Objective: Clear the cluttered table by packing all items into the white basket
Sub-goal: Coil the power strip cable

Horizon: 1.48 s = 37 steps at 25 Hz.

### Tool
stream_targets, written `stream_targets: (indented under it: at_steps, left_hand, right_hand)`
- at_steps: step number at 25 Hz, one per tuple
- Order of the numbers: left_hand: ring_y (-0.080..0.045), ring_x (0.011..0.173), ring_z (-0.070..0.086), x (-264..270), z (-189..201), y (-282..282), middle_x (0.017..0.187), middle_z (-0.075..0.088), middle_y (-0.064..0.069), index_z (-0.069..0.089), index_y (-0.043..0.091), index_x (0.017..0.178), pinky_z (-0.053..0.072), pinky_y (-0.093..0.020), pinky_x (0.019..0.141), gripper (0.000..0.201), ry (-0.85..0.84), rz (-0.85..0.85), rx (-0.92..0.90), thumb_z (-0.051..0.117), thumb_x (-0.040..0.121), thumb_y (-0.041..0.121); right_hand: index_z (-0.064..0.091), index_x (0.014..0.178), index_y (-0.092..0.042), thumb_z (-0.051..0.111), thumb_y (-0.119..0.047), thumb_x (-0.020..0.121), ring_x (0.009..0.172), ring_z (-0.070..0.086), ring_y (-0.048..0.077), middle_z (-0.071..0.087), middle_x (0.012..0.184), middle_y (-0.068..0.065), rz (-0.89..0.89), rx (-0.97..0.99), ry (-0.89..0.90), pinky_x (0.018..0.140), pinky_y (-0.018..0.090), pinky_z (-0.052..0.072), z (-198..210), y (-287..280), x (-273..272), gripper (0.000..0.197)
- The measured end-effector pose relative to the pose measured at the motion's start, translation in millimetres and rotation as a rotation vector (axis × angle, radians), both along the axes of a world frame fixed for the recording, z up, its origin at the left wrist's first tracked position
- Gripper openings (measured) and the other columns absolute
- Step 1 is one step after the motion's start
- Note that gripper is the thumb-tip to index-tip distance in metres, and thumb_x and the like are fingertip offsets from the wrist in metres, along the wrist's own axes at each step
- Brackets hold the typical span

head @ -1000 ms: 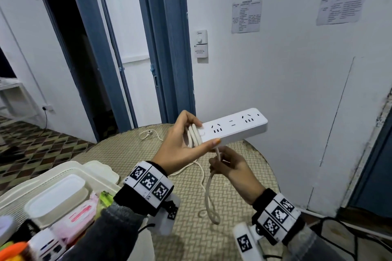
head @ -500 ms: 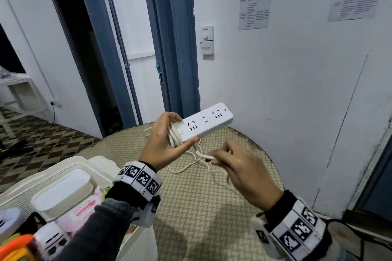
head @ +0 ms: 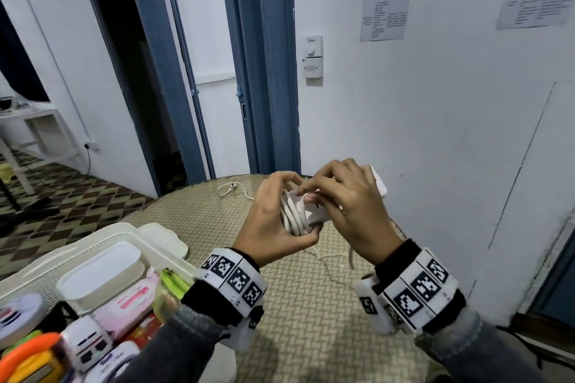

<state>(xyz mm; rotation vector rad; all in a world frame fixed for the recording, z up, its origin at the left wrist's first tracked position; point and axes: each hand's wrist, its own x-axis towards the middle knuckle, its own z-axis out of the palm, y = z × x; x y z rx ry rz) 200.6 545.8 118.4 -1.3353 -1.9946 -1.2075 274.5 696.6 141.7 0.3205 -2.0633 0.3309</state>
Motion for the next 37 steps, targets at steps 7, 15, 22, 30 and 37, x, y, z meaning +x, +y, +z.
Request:
stream_targets:
  at_steps: [7, 15, 22, 30, 37]
  left_hand:
    - [-0.007, 0.099, 0.052, -2, 8, -23, 0.108, 0.050, 0.008, 0.041, 0.017, 0.127, 0.039, -0.009, 0.083, 0.078, 0.059, -0.067, -0.133, 0.086, 0.064, 0.027]
    - [-0.009, 0.093, 0.060, 4, 4, -28, 0.102, 0.063, 0.007, 0.062, 0.021, 0.115, 0.046, -0.018, 0.080, 0.062, -0.090, -0.088, -0.171, 0.088, 0.061, 0.037]
    - [-0.014, 0.103, 0.061, -6, 14, -41, 0.110, 0.065, 0.006, 0.062, 0.020, 0.118, 0.050, -0.030, 0.088, 0.060, -0.164, -0.037, -0.018, 0.084, 0.064, 0.035]
    - [-0.004, 0.102, 0.061, -1, 17, -52, 0.111, 0.065, 0.009, 0.062, 0.020, 0.120, 0.046, -0.016, 0.085, 0.063, -0.287, -0.113, -0.167, 0.088, 0.063, 0.026]
    - [-0.001, 0.113, 0.059, 14, 34, -42, 0.122, 0.064, 0.009, 0.055, 0.014, 0.132, 0.048, -0.019, 0.095, 0.074, -0.322, -0.174, -0.027, 0.086, 0.065, 0.022]
  right_hand:
    - [0.070, 0.086, -0.029, 0.026, -0.091, 0.063, 0.080, 0.056, 0.014, 0.062, 0.081, -0.010, -0.159, -0.173, -0.378, 0.063, 0.029, 0.036, -5, 34, 1, 0.080]
    - [0.075, 0.070, -0.037, 0.064, -0.075, 0.056, 0.058, 0.058, 0.002, 0.061, 0.054, -0.023, -0.043, -0.503, -0.315, 0.049, 0.025, 0.042, -12, 16, 12, 0.042]
    - [0.041, 0.129, -0.022, 0.082, -0.016, 0.070, 0.056, 0.065, 0.027, 0.069, 0.100, 0.015, 0.553, -1.096, -0.707, 0.043, 0.029, 0.049, -47, 25, 31, 0.071]
    - [0.072, 0.090, -0.001, 0.075, 0.003, 0.071, 0.069, 0.067, 0.013, 0.072, 0.077, -0.001, 0.425, -0.964, -0.105, 0.066, 0.018, 0.053, -16, 57, 21, 0.020]
    - [0.065, 0.077, -0.006, 0.062, 0.015, 0.080, 0.047, 0.053, 0.004, 0.065, 0.055, -0.006, 0.414, -1.124, -0.315, 0.048, 0.019, 0.043, -59, 4, -3, 0.021]
